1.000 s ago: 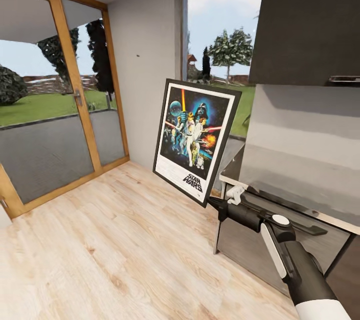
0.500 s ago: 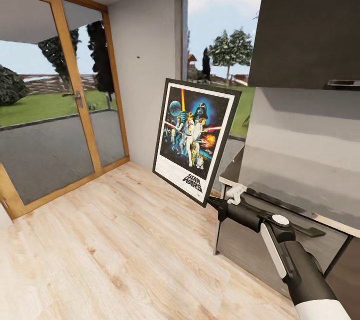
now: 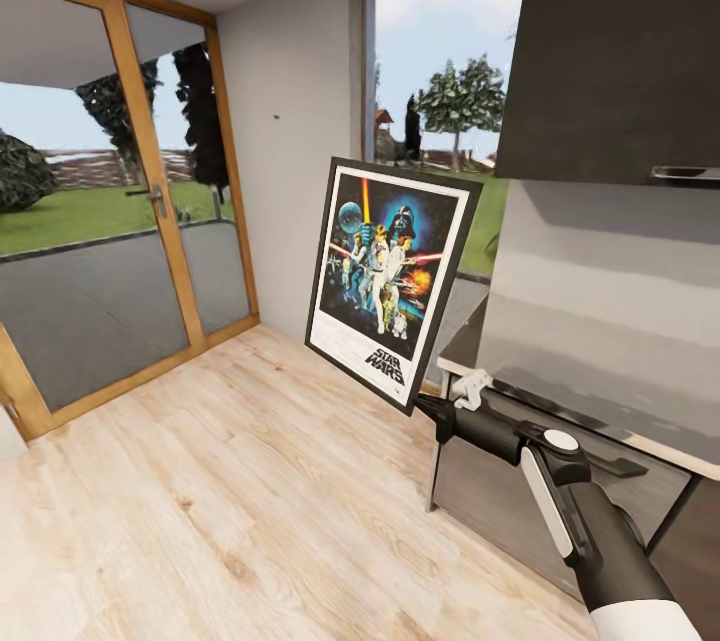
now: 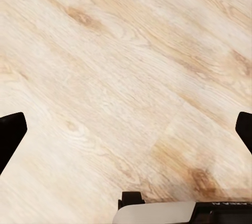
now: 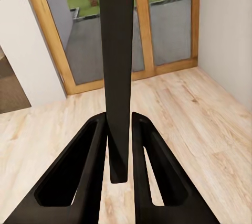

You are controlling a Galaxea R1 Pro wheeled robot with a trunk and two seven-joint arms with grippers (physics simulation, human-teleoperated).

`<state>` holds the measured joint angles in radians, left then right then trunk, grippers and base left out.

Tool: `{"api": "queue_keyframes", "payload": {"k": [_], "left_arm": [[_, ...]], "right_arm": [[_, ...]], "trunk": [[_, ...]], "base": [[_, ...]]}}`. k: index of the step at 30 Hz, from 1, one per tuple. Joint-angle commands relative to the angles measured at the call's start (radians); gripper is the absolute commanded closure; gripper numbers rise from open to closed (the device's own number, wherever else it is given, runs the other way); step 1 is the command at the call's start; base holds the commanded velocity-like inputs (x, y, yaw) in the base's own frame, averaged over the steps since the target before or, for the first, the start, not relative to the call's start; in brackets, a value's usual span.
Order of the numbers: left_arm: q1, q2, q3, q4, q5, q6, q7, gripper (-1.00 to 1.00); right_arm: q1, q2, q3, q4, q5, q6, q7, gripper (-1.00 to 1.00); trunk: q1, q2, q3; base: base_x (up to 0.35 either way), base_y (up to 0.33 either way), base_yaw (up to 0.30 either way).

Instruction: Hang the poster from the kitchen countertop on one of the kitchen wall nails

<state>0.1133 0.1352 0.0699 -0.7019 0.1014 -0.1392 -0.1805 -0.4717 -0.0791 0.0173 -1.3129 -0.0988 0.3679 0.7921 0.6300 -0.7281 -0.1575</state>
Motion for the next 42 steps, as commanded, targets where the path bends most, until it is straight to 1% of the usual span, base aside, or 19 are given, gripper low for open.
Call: {"api": "queue_keyframes", "payload": {"k": [1,6,20,42], "left_arm": [[0.0,0.0,0.002,-0.001,0.01,0.001,-0.008,-1.0],[0.0,0.0,0.002,-0.001,0.011,0.001,-0.007,-1.0],[0.0,0.0,0.003,-0.001,0.01,0.0,-0.008,-1.0],[0.0,0.0,0.002,-0.001,0.009,0.001,-0.008,-1.0]], "right_arm": [[-0.001,-0.001,0.001,0.0,-0.013,0.011,0.001,1.0],[-0.001,-0.001,0.001,0.0,-0.013,0.011,0.001,1.0],[-0.001,0.001,0.002,-0.002,-0.013,0.011,-0.001,1.0],[-0.001,0.001,0.003,-0.002,-0.013,0.009,-0.001,1.0]], "trunk": [[-0.004,0.006,0.002],[-0.023,0.041,0.018],[-0.023,0.041,0.018],[-0.107,0.195,0.086]], "base": [[0.0,0.0,0.0],[0.0,0.0,0.0],[0.0,0.0,0.0],[0.0,0.0,0.0]]}}
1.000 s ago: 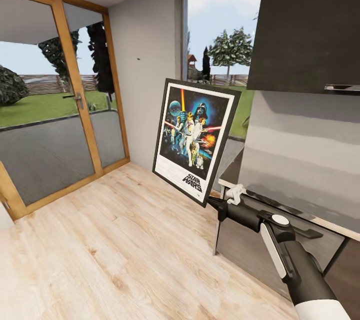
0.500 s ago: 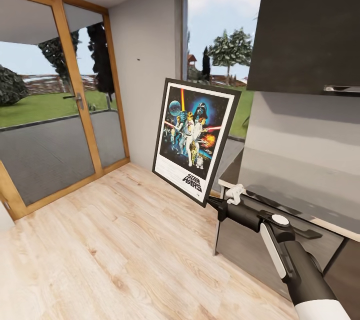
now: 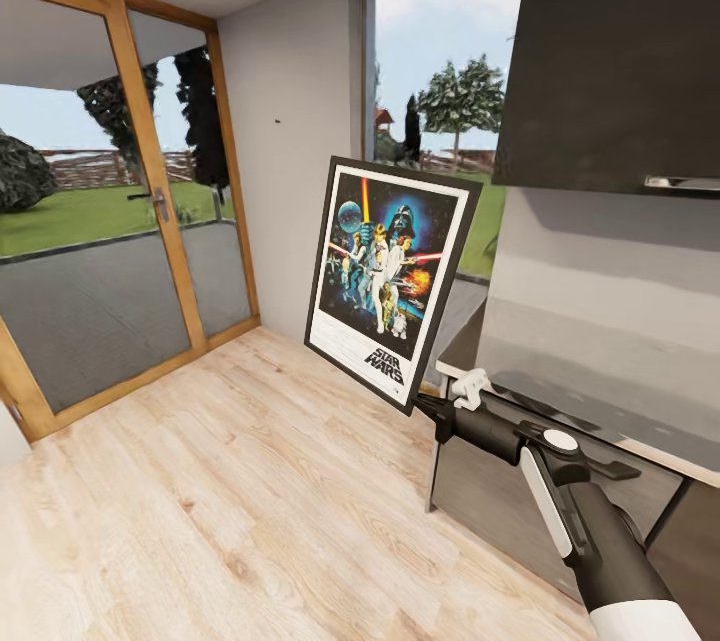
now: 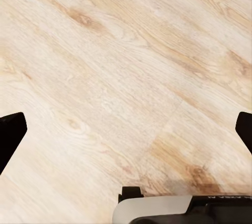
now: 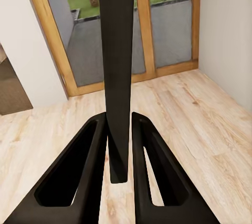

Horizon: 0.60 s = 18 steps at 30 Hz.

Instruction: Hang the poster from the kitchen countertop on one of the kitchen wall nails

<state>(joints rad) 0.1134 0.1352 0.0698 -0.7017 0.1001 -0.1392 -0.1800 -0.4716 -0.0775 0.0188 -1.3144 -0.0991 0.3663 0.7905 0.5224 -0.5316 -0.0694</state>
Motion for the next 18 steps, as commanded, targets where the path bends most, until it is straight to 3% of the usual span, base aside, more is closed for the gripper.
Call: {"api": "queue_keyframes", "payload": {"k": [1,18], "left_arm": [[0.0,0.0,0.002,-0.001,0.01,0.001,-0.008,-1.0],[0.0,0.0,0.002,-0.001,0.01,0.001,-0.008,-1.0]], "right_arm": [[-0.001,-0.001,0.001,0.0,-0.013,0.011,0.001,1.0],[-0.001,-0.001,0.001,0.0,-0.013,0.011,0.001,1.0]], "trunk": [[-0.003,0.006,0.002],[-0.069,0.125,0.055]], "base": [[0.0,0.0,0.0],[0.0,0.0,0.0]]}}
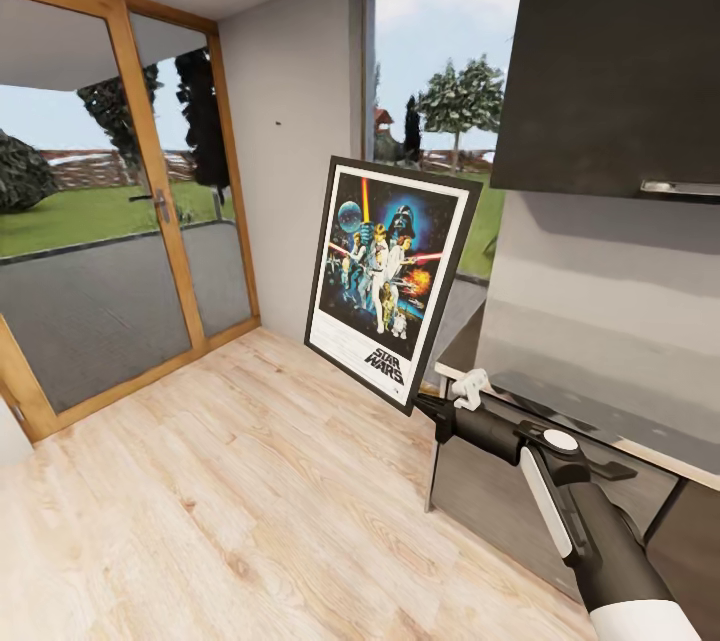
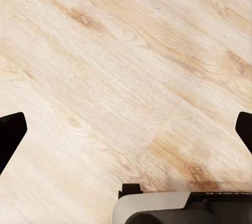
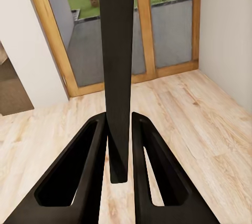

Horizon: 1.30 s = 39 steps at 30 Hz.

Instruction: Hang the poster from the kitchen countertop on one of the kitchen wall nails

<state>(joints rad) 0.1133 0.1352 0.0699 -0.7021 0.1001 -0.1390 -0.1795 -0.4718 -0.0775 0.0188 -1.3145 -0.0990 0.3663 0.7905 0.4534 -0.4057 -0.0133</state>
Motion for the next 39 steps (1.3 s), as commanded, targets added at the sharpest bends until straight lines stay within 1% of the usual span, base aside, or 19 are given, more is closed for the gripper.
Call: {"api": "queue_keyframes", "payload": {"k": [1,27,32,39], "left_arm": [[0.0,0.0,0.002,-0.001,0.01,0.001,-0.008,-1.0],[0.0,0.0,0.002,0.0,0.01,0.001,-0.008,-1.0],[0.0,0.0,0.002,0.0,0.01,0.001,-0.008,-1.0],[0.0,0.0,0.002,0.001,0.01,0.001,-0.008,-1.0]], "right_arm": [[-0.001,-0.001,0.001,0.0,-0.013,0.011,0.001,1.0],[-0.001,-0.001,0.003,0.0,-0.013,0.011,0.001,1.0],[-0.001,-0.001,0.003,0.0,-0.013,0.011,0.001,1.0],[-0.001,-0.001,0.004,-0.001,-0.013,0.011,0.001,1.0]], "trunk": [[-0.003,0.006,0.002],[-0.003,0.006,0.002],[-0.003,0.006,0.002],[-0.003,0.006,0.002]], "base": [[0.0,0.0,0.0],[0.001,0.003,0.0],[0.068,0.182,0.089],[0.11,0.264,0.257]]}}
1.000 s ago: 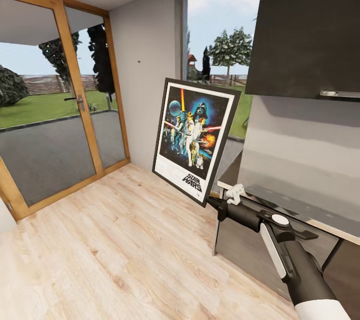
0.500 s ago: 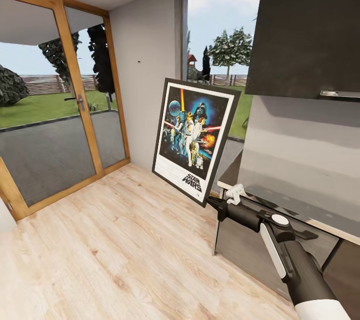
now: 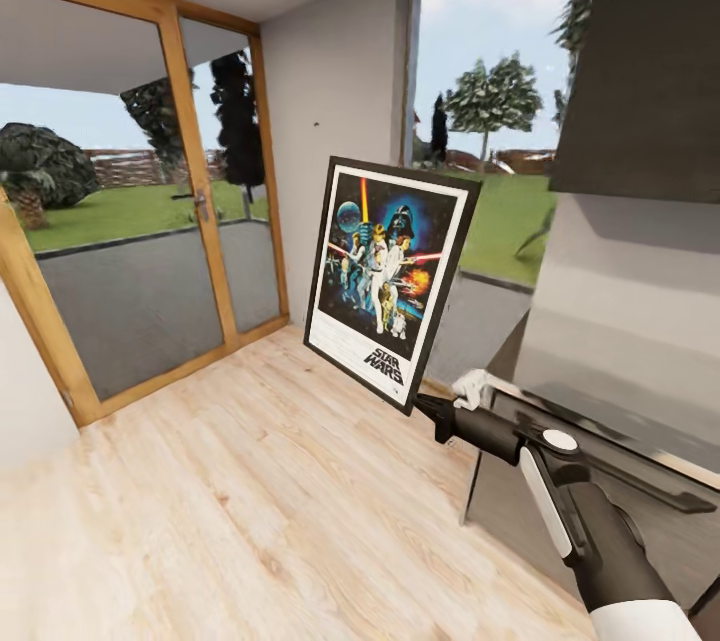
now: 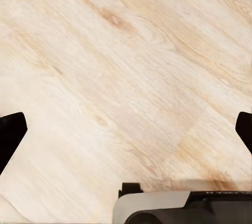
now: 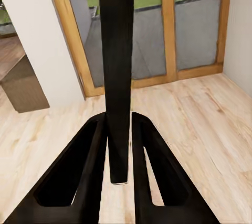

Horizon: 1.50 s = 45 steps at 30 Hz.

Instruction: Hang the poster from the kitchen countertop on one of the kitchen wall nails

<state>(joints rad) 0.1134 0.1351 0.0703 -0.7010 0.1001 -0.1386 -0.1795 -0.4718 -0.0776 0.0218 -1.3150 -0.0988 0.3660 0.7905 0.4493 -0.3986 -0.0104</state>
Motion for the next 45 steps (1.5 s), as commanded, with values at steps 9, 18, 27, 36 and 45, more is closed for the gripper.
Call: {"api": "queue_keyframes", "payload": {"k": [9,18,27,36,45], "left_arm": [[0.0,0.0,0.002,-0.001,0.01,0.001,-0.008,-1.0],[0.0,0.0,0.002,-0.001,0.01,0.001,-0.008,-1.0],[0.0,0.0,0.002,-0.001,0.01,0.001,-0.008,-1.0],[0.0,0.0,0.002,-0.002,0.01,0.001,-0.008,-1.0],[0.0,0.0,0.002,-0.002,0.01,0.001,-0.008,-1.0]], "right_arm": [[-0.001,-0.001,0.001,0.0,-0.013,0.011,0.001,1.0],[-0.001,-0.001,0.0,0.0,-0.015,0.01,0.001,1.0],[-0.001,-0.001,0.0,0.0,-0.018,0.008,0.002,1.0],[-0.001,-0.001,0.0,0.0,-0.018,0.008,0.002,1.0],[-0.001,-0.001,0.0,0.0,-0.018,0.008,0.001,1.0]], "trunk": [[0.001,-0.001,-0.001],[0.001,-0.001,-0.001],[0.001,-0.001,-0.001],[0.001,-0.001,-0.001],[0.001,-0.001,-0.001]], "base": [[0.124,0.277,0.207],[0.166,0.298,0.017],[0.189,0.31,0.0],[0.214,0.307,0.0],[0.212,0.308,0.0]]}}
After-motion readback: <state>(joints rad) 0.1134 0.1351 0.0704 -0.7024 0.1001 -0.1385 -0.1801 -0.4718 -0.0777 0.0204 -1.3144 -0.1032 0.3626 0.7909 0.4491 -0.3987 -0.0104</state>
